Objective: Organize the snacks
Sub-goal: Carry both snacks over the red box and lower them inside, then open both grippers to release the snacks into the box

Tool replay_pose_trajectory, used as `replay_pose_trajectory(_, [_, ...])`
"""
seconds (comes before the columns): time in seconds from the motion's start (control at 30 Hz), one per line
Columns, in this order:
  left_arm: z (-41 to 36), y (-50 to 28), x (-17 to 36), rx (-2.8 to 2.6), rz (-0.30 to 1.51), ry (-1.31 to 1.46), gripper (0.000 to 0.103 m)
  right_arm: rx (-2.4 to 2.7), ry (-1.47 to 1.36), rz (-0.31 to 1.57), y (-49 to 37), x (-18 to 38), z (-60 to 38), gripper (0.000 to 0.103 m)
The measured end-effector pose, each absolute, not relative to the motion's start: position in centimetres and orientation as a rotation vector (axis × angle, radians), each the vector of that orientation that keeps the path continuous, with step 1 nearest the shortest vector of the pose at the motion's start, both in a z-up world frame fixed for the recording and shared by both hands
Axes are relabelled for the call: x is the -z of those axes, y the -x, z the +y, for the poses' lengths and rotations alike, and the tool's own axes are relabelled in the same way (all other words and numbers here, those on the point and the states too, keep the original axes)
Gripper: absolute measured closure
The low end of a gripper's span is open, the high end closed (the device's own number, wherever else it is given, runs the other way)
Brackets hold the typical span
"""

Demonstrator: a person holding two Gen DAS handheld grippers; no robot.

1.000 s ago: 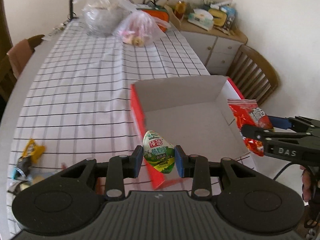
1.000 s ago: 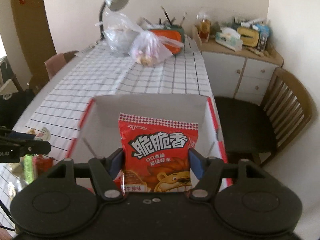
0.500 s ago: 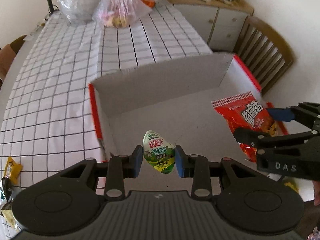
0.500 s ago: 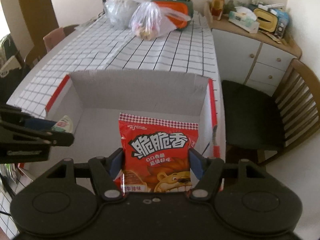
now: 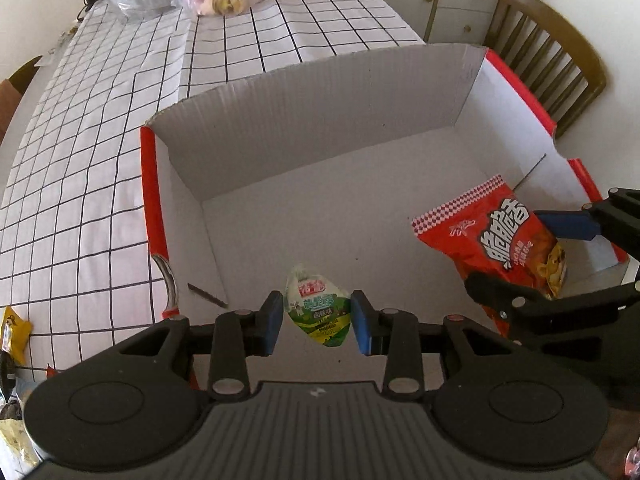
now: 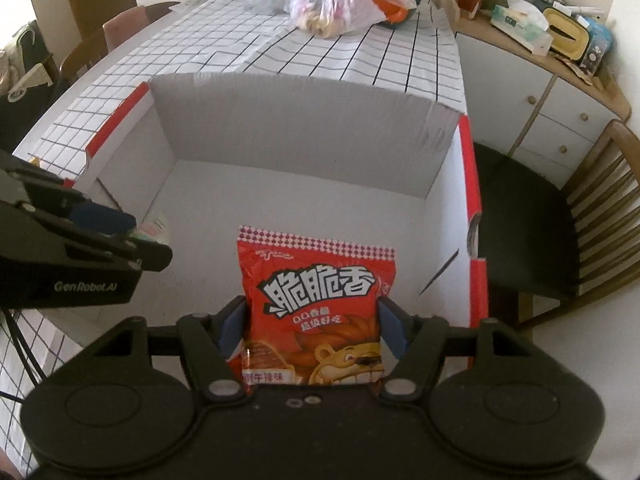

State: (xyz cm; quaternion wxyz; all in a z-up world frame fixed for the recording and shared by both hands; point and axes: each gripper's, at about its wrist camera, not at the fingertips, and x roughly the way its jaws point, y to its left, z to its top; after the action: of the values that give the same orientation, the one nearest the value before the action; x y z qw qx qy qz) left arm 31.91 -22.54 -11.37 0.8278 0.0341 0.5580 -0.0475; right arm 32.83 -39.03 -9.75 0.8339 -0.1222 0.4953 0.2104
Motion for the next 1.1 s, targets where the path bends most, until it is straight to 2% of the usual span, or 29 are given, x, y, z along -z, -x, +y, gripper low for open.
replay_pose_trajectory(0.07, [-22.6, -31.9, 11.4, 0.107, 1.181, -0.073, 0.065, -0.448, 0.258, 1.047, -32.7, 9.8, -39.1, 0.034])
replay_pose_trajectory(0.2, [-22.7, -31.4, 11.0, 0.108, 1.162, -0.058, 0.043, -0.452, 0.249, 1.036, -32.6, 9.6, -39.5, 0.031])
replay_pose_trajectory(0.37, [-22.7, -30.6, 10.0, 0.112, 1.129, -0.041, 0.042, -0.468, 0.213, 1.004, -32.0, 8.4, -40.3, 0.024])
replay_pose_trajectory(0.43, [-22.6, -30.0, 9.4, 0.109, 1.110, -0.038, 0.037, -0.476, 0.203, 0.982, -31.5, 7.7, -40.6, 0.020])
replay_pose_trajectory(0.93, [-19.1, -23.9, 3.4, 0.092, 0.895, 0.035, 0.035, -0.518, 0.113, 0.804, -26.5, 1.4, -40.9, 0.009])
replay_pose_trajectory(1.1, [-16.8, -21.7, 2.0, 0.095, 0.842, 0.053, 0.030, -0.512, 0.083, 0.763, -24.3, 0.1, -39.7, 0.006])
